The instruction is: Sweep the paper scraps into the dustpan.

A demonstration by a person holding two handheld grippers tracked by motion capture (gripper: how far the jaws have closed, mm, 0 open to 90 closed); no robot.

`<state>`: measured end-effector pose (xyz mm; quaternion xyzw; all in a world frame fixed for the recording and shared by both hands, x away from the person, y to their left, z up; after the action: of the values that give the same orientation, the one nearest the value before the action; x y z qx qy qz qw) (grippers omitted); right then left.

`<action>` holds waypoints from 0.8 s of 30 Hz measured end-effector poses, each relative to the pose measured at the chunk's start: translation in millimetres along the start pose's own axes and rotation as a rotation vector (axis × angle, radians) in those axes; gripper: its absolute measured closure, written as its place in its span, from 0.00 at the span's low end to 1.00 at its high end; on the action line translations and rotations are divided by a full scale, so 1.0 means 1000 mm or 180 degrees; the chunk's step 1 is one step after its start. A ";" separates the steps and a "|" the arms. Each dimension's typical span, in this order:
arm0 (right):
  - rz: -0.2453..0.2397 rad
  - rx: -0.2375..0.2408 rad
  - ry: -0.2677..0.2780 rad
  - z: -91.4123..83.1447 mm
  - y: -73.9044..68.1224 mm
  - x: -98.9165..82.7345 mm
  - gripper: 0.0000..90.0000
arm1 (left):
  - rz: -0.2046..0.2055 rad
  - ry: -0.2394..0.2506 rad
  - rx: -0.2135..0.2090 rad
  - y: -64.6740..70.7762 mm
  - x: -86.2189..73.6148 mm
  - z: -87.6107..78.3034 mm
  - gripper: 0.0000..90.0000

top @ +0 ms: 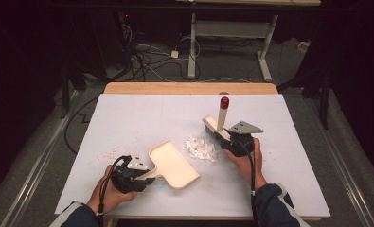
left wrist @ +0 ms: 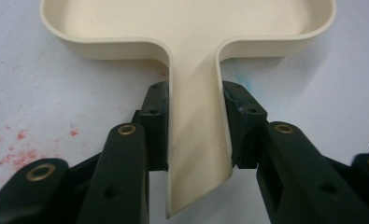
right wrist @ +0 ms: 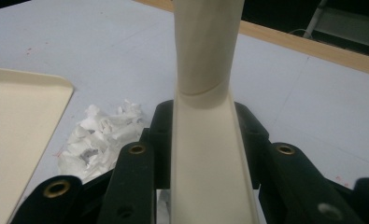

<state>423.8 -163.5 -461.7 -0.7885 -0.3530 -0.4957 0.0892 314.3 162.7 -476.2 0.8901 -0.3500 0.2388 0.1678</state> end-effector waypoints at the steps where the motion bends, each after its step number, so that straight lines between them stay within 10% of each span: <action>1: 0.0022 -0.0015 -0.0015 0.000 0.000 0.000 0.75 | -0.0002 0.0000 -0.0003 0.000 0.000 0.000 0.70; 24: 0.0104 0.0019 0.0041 0.004 -0.014 0.001 0.74 | -0.0005 -0.0042 0.0016 0.002 0.001 0.003 0.70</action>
<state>418.2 -151.0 -466.1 -0.7907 -0.3409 -0.4982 0.1020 314.3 159.5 -478.1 0.8924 -0.3498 0.2337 0.1635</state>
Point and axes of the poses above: each handheld gripper's, and its own axes: z roughly forward along the jaws, x roughly out of its top, y roughly to its right, the point moved 3 cm from there along z, roughly forward along the jaws, and after that the axes turned 10 degrees about -z, right-handed, at the moved point
